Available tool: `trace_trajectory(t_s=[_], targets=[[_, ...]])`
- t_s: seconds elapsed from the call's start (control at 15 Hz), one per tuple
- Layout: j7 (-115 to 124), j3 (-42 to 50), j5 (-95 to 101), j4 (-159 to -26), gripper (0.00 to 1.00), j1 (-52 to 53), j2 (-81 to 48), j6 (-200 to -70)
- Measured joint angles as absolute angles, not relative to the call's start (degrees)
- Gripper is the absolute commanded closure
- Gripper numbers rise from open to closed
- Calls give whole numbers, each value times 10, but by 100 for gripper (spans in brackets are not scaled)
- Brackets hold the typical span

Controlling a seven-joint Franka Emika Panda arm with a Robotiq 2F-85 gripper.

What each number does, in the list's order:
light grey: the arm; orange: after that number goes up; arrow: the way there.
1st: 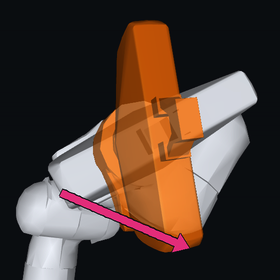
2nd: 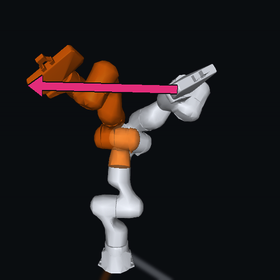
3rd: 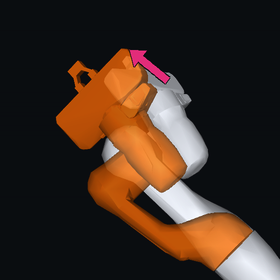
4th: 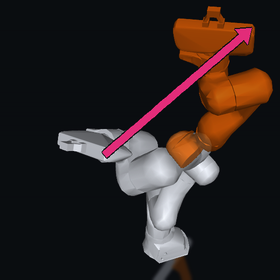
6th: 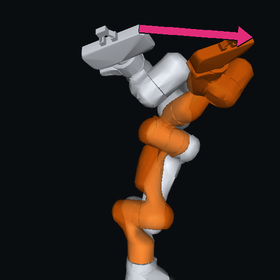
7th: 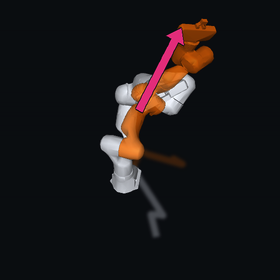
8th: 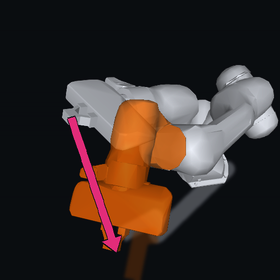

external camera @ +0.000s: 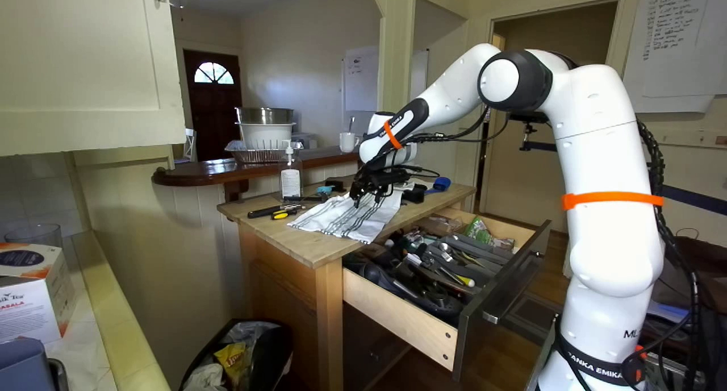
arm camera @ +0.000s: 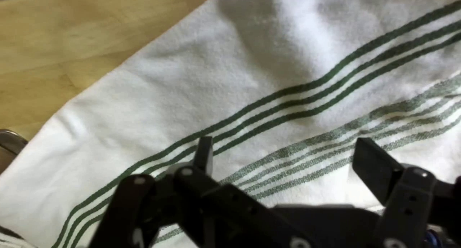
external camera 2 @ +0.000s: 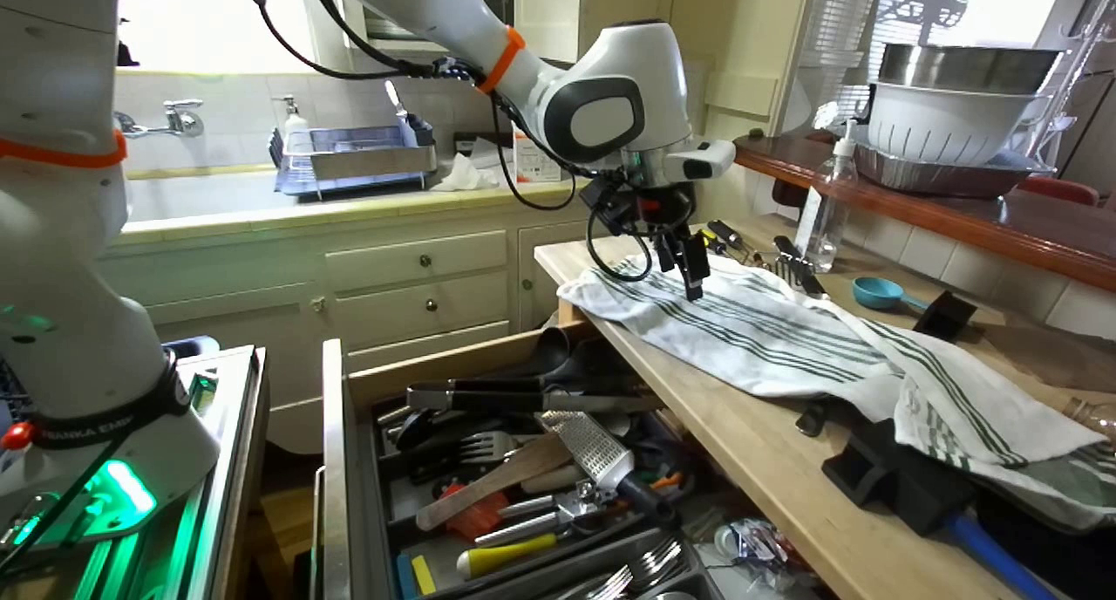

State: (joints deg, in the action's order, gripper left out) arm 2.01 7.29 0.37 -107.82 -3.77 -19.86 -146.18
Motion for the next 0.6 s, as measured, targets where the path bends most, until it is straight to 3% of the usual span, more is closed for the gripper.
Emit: trace_trajectory(t_s=[0.6], targets=[[18,55,4,-1078,0,-36,-196,-1462]])
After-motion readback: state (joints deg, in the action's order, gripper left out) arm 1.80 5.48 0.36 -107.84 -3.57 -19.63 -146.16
